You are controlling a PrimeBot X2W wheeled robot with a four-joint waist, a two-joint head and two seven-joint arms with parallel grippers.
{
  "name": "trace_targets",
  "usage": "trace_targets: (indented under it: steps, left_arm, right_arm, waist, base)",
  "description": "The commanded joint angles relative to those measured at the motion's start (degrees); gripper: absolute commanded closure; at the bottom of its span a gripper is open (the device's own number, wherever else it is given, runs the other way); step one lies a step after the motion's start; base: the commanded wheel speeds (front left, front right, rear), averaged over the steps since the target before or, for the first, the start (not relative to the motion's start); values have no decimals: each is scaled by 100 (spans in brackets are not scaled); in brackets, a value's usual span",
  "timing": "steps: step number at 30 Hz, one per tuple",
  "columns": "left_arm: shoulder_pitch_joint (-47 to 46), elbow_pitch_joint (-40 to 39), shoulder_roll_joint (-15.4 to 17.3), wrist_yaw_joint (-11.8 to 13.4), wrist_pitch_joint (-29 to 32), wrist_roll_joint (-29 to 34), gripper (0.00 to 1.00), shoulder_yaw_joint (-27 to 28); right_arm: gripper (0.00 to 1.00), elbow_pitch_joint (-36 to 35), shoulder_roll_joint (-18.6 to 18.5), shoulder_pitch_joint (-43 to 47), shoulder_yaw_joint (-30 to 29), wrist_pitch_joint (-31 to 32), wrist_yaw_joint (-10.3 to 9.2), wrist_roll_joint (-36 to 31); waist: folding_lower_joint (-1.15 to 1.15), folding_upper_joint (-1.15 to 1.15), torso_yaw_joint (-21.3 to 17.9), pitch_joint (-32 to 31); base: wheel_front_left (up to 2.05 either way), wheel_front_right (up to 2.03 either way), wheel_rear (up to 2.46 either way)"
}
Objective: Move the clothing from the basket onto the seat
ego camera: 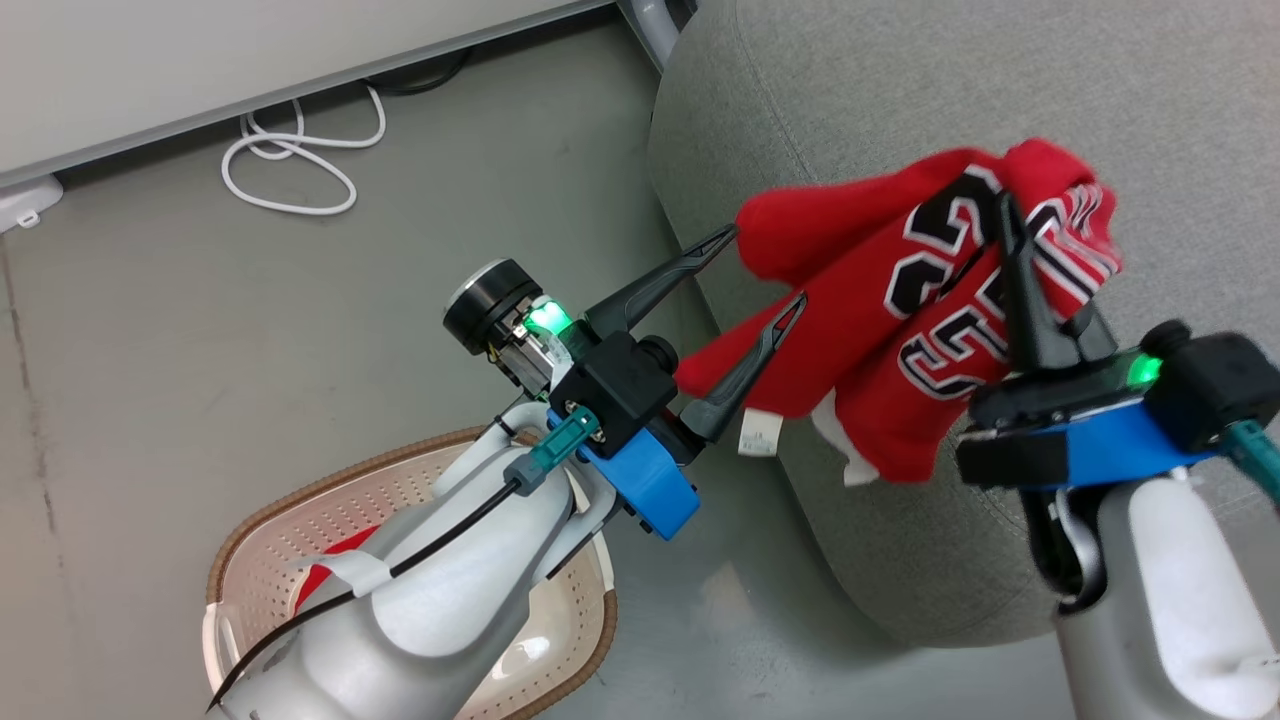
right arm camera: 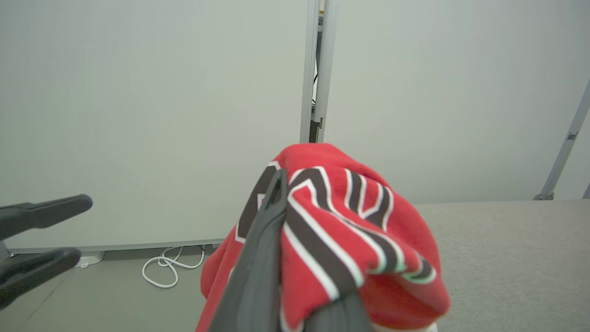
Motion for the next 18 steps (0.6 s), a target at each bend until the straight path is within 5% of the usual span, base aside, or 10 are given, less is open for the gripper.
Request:
trace_targets:
  steps: [1, 11, 18]
  left_arm:
    - [-106, -22, 39, -6, -26, 38, 0, 36]
    - [-438, -83, 179, -6, -26, 177, 0, 34]
    - [-770, -157, 374, -6, -26, 291, 0, 98]
  right_arm:
    - [100, -111, -11, -255, -159, -24, 3, -41]
    - [100, -626, -156, -1686, -1173, -23, 3, -391]
    - [100, -715, -857, -2796, -1898, -22, 3, -445]
  waist:
    - [0, 0, 36, 132]
    - [0, 0, 253, 997]
    - [0, 0, 385, 1738]
  base:
    - [0, 0, 0]
    - [0, 0, 0]
    - [0, 0, 0]
